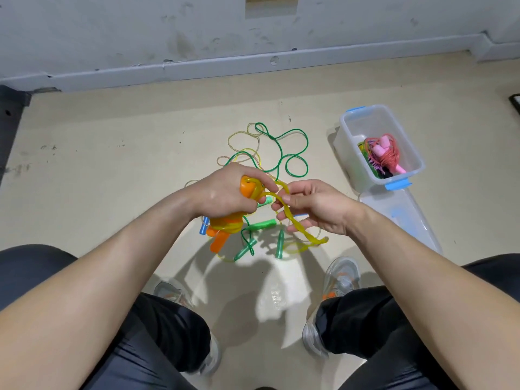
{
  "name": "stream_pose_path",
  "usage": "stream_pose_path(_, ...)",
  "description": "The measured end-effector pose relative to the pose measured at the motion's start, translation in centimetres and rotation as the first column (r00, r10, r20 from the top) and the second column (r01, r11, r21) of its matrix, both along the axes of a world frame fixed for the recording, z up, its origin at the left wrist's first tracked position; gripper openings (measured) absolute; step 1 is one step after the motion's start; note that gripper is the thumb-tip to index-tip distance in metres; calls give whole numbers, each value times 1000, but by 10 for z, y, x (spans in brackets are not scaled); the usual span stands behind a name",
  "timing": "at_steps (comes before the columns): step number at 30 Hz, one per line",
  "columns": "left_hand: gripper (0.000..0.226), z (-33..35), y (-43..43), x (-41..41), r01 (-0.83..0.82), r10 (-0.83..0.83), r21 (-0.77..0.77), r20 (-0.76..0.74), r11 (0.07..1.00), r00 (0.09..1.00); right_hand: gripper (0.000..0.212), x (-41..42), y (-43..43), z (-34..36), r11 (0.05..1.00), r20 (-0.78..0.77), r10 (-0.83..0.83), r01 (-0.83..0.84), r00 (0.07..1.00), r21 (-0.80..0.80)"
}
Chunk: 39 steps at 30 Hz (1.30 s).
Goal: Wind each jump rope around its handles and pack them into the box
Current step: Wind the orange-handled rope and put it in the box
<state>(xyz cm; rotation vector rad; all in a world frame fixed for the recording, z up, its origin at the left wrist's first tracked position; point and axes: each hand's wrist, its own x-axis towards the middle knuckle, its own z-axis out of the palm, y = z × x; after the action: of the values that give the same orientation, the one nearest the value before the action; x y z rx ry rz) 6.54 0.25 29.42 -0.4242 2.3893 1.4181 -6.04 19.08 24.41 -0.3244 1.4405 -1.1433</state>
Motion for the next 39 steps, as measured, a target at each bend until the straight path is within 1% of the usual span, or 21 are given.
stream_pose_path(1, 45, -2, 0, 1, 32, -32, -37, 21, 999, 999, 9, -2, 0, -5, 1000, -114, -2, 4, 993, 22)
stream_pose_path(3, 46, -8, 3, 2, 124, -113, -138, 86, 983, 990, 10, -5, -1, -11, 996, -372, 73, -50, 925, 71)
stream_pose_path(5, 46, -14, 7, 2, 192, -164, -237, 133, 952, 978, 16, -6, -2, -11, 983, -496, 171, -114, 851, 144)
stream_pose_path(7, 45, -17, 9, 1, 221, -185, -291, 145, 931, 972, 32, -4, -3, -8, 970, -498, 230, -156, 836, 186)
stream_pose_path(9, 43, -15, 11, 0, 259, -218, -358, 151, 897, 964, 37, -2, -3, -6, 970, -472, 236, -178, 849, 166)
stream_pose_path(11, 44, -13, 11, 0, 278, -235, -433, 152, 857, 960, 30, -3, -2, -8, 985, -429, 166, -131, 888, 112)
stream_pose_path(13, 44, -12, 10, 0, 298, -254, -491, 155, 819, 955, 36, -5, -1, -10, 997, -392, 75, -56, 917, 58)
stream_pose_path(17, 47, -22, 12, 4, 411, -356, -505, 208, 759, 911, 38, -6, -2, -13, 992, -551, 119, -72, 826, 106)
stream_pose_path(21, 45, -30, 16, 5, 463, -377, -508, 268, 726, 886, 36, -8, -3, -15, 985, -632, 165, -100, 757, 138)
stream_pose_path(22, 44, -32, 15, 6, 471, -374, -513, 286, 718, 882, 36, -9, -2, -15, 980, -669, 196, -129, 717, 149)
stream_pose_path(25, 41, -38, 14, 10, 490, -357, -522, 339, 698, 870, 37, -15, 1, -14, 955, -817, 293, -200, 496, 221)
stream_pose_path(28, 44, -40, 14, 12, 450, -325, -542, 315, 710, 892, 34, -21, 5, -13, 915, -872, 404, -125, 274, 385)
stream_pose_path(29, 45, -40, 13, 10, 435, -315, -554, 303, 710, 899, 31, -20, 5, -15, 895, -866, 445, -77, 229, 439)
stream_pose_path(30, 46, -40, 12, 10, 418, -300, -564, 293, 712, 908, 26, -17, 4, -17, 886, -857, 455, -34, 242, 461)
stream_pose_path(31, 46, -41, 10, 9, 397, -281, -573, 283, 717, 917, 21, -14, 2, -21, 900, -847, 406, 9, 342, 436)
stream_pose_path(32, 46, -42, 7, 10, 377, -263, -583, 274, 720, 925, 17, -11, 0, -24, 927, -811, 282, 72, 512, 368)
stream_pose_path(33, 45, -43, 4, 10, 360, -247, -592, 266, 721, 932, 14, -8, -1, -25, 943, -716, 110, 155, 690, 294)
stream_pose_path(34, 45, -44, 2, 10, 349, -235, -597, 263, 722, 936, 13, -7, -2, -25, 941, -605, -63, 249, 794, 230)
stream_pose_path(35, 44, -45, 0, 9, 339, -221, -597, 264, 727, 939, 10, -8, -2, -26, 931, -558, -170, 318, 812, 180)
stream_pose_path(36, 44, -47, -1, 9, 329, -207, -593, 266, 735, 941, 8, -10, -2, -25, 924, -580, -211, 354, 787, 145)
stream_pose_path(39, 41, -53, 0, 10, 343, -202, -602, 291, 721, 935, 18, -9, -2, -20, 920, -797, -144, 376, 587, 110)
